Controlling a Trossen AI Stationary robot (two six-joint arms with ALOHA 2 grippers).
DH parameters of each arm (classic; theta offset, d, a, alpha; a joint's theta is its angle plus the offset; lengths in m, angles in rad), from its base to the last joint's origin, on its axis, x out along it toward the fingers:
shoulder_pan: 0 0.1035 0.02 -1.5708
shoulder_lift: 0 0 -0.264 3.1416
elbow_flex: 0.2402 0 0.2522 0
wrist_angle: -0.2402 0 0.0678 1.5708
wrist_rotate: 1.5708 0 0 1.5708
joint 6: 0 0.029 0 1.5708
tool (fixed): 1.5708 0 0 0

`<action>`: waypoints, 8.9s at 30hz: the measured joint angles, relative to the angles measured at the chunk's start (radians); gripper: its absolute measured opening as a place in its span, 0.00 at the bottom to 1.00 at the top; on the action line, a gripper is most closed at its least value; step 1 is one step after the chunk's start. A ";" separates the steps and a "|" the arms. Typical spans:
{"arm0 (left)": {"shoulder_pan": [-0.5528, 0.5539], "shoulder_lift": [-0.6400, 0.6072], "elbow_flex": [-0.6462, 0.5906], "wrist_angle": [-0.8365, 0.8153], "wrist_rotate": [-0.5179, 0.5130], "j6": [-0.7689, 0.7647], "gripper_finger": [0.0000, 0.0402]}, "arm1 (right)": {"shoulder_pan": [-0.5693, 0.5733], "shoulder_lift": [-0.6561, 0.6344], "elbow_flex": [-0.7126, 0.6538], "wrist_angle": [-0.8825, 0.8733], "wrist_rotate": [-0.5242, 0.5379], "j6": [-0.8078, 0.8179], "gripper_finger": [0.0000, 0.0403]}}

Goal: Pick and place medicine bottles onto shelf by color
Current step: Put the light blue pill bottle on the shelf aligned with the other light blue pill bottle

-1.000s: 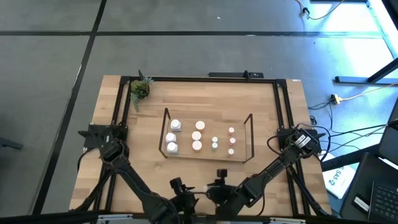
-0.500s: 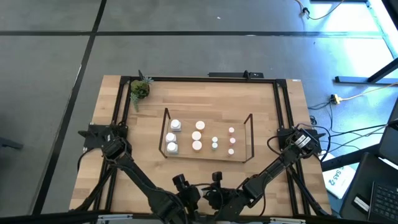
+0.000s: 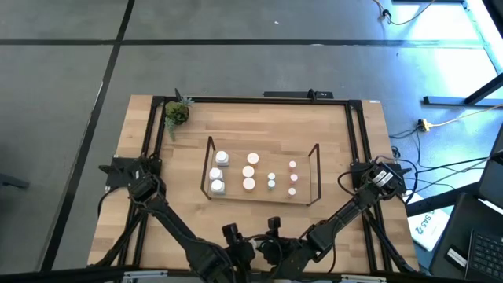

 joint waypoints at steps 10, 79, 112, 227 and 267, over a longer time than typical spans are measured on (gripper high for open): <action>0.021 0.000 0.000 0.001 -0.003 0.009 0.55 | 0.002 0.000 0.000 0.018 -0.003 -0.022 0.32; 0.024 0.000 0.000 0.024 0.062 0.031 0.25 | -0.018 0.000 0.001 0.029 -0.064 -0.054 0.32; 0.024 0.001 0.000 0.035 0.060 0.033 0.25 | -0.032 0.000 0.001 0.025 -0.131 -0.084 0.40; 0.296 0.144 0.322 -0.451 0.639 0.172 0.25 | 0.228 -0.325 0.000 -0.743 0.136 0.472 0.50; 0.329 0.172 0.322 -0.474 0.699 0.130 0.27 | 0.228 -0.325 0.000 -0.735 -0.035 0.475 0.50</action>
